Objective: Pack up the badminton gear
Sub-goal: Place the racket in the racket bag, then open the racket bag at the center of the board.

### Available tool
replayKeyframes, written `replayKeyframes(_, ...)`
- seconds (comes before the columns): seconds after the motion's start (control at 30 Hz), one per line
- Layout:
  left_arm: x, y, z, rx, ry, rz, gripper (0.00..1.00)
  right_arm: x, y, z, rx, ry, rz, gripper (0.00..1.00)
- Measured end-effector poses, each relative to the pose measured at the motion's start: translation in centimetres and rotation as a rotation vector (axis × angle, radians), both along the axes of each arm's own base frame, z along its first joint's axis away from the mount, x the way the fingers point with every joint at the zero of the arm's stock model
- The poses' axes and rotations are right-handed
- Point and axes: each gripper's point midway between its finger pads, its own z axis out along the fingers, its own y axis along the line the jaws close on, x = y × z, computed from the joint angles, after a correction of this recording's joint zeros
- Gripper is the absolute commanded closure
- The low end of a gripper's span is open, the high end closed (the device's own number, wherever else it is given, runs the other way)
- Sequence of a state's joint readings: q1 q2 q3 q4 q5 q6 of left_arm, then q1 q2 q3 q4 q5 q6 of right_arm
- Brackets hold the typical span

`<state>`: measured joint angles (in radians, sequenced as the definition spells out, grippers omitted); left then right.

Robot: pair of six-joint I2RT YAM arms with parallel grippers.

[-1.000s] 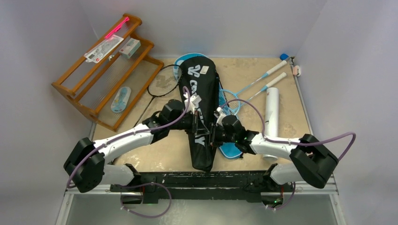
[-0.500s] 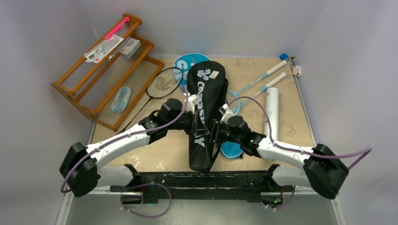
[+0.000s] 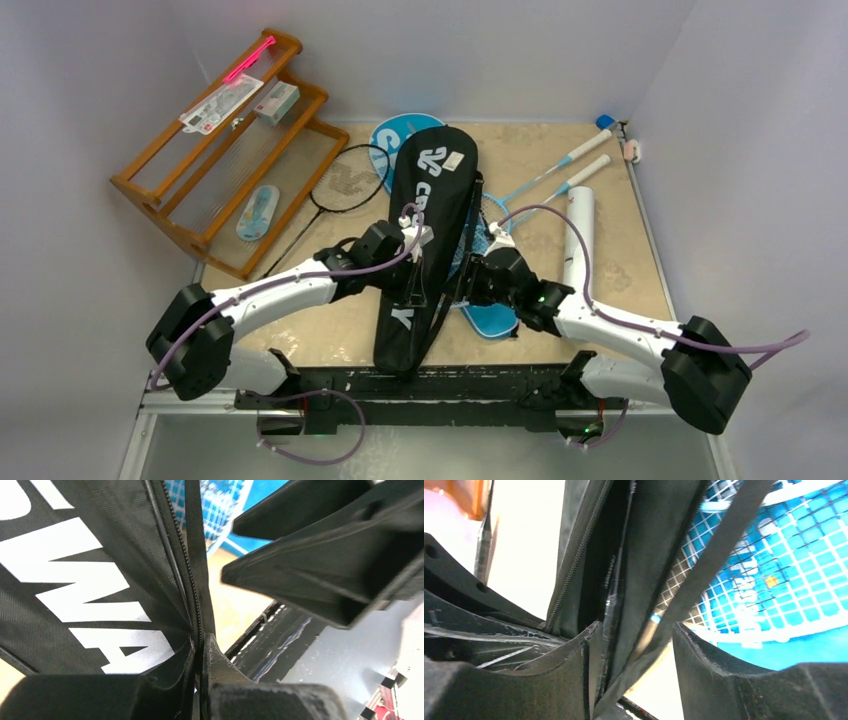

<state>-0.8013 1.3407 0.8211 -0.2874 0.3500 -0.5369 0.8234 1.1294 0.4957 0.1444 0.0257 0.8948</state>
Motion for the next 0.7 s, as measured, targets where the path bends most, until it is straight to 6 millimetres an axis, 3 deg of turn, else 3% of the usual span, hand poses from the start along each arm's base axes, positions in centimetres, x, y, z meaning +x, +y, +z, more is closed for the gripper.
replayKeyframes(0.13,-0.1,1.0,-2.0,0.086,0.022,0.007,1.00,0.8,-0.6,-0.1,-0.056,-0.003,-0.034,0.48)
replayKeyframes(0.27,-0.1,1.6,-3.1,0.130,0.037,0.012,1.00,2.4,-0.5,-0.2,-0.090,0.023,-0.045,0.57)
replayKeyframes(0.4,0.0,1.7,-3.6,0.148,0.043,0.017,1.00,4.3,-0.7,-2.0,-0.087,0.092,-0.050,0.63)
replayKeyframes(0.57,0.0,1.7,-3.7,0.151,0.044,0.018,1.00,4.4,-0.7,-4.5,-0.091,0.176,-0.025,0.67)
replayKeyframes(0.7,0.0,1.7,-3.7,0.152,0.046,0.018,1.00,4.9,0.1,-4.3,-0.075,0.176,0.001,0.67)
